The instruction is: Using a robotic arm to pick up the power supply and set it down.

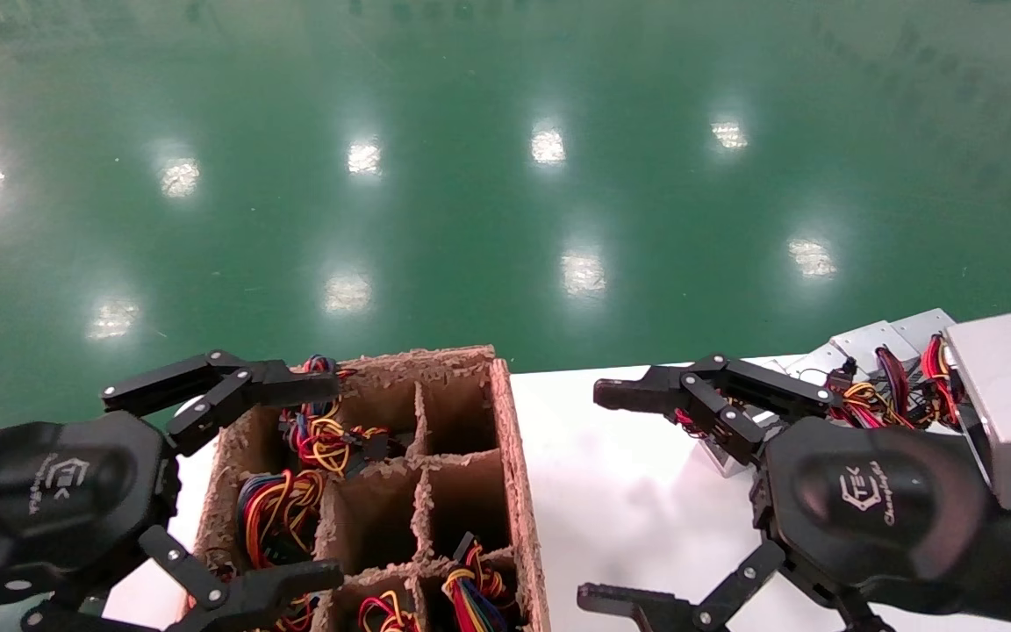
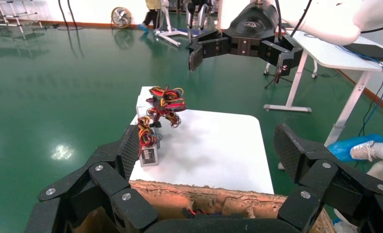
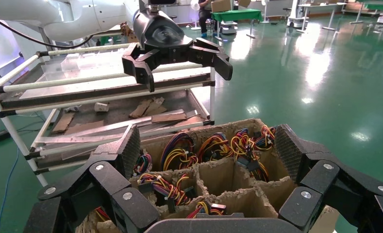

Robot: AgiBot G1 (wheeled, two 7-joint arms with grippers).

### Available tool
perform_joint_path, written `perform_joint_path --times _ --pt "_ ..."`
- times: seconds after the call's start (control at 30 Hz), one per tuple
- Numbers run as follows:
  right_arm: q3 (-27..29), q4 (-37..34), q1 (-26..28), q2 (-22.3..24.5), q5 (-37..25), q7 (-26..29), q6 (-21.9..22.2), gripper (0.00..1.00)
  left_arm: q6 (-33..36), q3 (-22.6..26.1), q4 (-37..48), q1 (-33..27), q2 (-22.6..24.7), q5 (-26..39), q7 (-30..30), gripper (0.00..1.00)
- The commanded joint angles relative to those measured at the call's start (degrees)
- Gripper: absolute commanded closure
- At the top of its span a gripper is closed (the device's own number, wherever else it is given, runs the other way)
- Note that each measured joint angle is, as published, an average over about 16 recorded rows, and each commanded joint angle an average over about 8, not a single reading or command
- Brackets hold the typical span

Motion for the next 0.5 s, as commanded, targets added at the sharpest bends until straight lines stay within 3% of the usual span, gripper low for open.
perform_joint_path --times 0.03,0.5 --pt "0.0 0.0 0.0 0.0 0.0 0.0 0.0 0.0 0.0 0.0 0.0 0.0 0.0 0.0 0.0 0.0" --pt "0.0 0.0 0.0 0.0 0.0 0.0 0.0 0.0 0.0 0.0 0.0 0.0 0.0 0.0 0.0 0.0"
